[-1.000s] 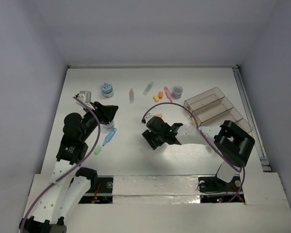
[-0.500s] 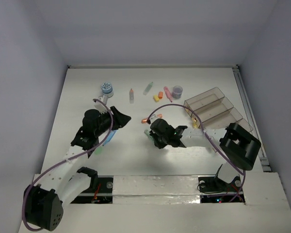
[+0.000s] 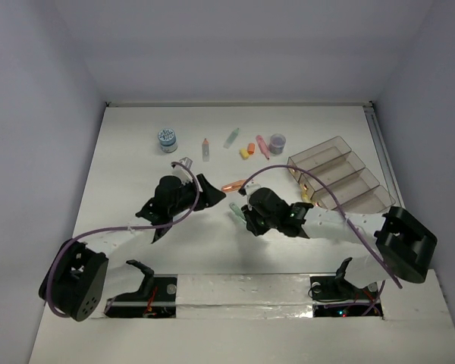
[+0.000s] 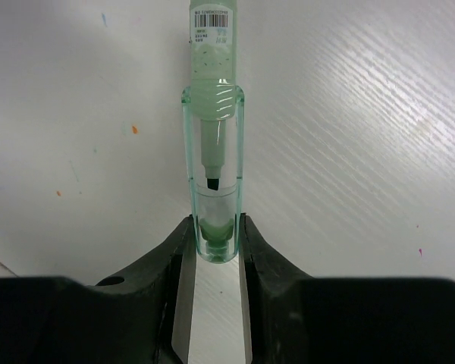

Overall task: Sort the stationery into containers
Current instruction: Pick up the pen from the center of the board.

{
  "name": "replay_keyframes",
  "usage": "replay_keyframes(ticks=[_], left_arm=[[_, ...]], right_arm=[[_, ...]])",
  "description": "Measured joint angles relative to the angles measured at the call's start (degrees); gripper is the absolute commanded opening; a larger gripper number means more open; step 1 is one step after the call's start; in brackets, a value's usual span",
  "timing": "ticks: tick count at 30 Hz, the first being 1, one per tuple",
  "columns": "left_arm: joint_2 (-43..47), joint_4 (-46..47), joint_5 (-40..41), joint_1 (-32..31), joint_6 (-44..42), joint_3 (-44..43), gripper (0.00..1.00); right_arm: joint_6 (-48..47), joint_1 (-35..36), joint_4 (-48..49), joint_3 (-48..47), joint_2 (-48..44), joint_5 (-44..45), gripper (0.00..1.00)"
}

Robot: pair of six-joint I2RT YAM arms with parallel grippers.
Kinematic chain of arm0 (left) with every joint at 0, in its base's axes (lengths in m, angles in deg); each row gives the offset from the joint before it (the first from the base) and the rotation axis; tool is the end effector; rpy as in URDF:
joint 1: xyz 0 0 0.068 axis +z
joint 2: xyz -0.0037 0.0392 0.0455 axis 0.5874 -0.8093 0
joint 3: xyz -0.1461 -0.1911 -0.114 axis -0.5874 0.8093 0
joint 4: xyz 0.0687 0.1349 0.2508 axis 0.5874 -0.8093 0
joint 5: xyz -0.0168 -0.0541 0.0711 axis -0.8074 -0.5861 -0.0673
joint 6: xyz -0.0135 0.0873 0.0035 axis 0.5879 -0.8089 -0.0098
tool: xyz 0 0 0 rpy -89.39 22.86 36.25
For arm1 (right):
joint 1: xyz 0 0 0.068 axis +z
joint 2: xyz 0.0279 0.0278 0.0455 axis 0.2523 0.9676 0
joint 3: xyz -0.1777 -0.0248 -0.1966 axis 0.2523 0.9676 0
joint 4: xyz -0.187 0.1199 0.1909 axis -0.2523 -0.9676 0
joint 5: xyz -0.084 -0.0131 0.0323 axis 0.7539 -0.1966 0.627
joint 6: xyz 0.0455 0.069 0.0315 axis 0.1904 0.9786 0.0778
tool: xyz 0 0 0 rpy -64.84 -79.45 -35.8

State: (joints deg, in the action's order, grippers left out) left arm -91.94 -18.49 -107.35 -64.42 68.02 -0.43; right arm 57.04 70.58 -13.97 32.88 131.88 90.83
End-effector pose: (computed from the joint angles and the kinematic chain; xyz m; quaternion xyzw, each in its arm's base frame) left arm 0.2557 -0.1661 0.1649 0.0046 0.7952 -0.4414 0.4158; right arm 0.1956 0.2736 0.1230 -0.3054 0.8870 0.1565 0.3091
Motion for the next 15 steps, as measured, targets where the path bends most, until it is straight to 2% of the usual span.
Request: replay_keyframes(ticks=[10,15], left_arm=[[-9.79,13.53,-1.57,-0.44,5.95,1.84,0.59],[-13.55,20.11,-3.8,-1.03,9.29,2.51,0.52]], right_arm=[[0.31,0.0,5.46,1.9,-4.46,-1.46,0.0],[0.35,0.42,6.78,1.9,-4.92,-2.16,0.0]])
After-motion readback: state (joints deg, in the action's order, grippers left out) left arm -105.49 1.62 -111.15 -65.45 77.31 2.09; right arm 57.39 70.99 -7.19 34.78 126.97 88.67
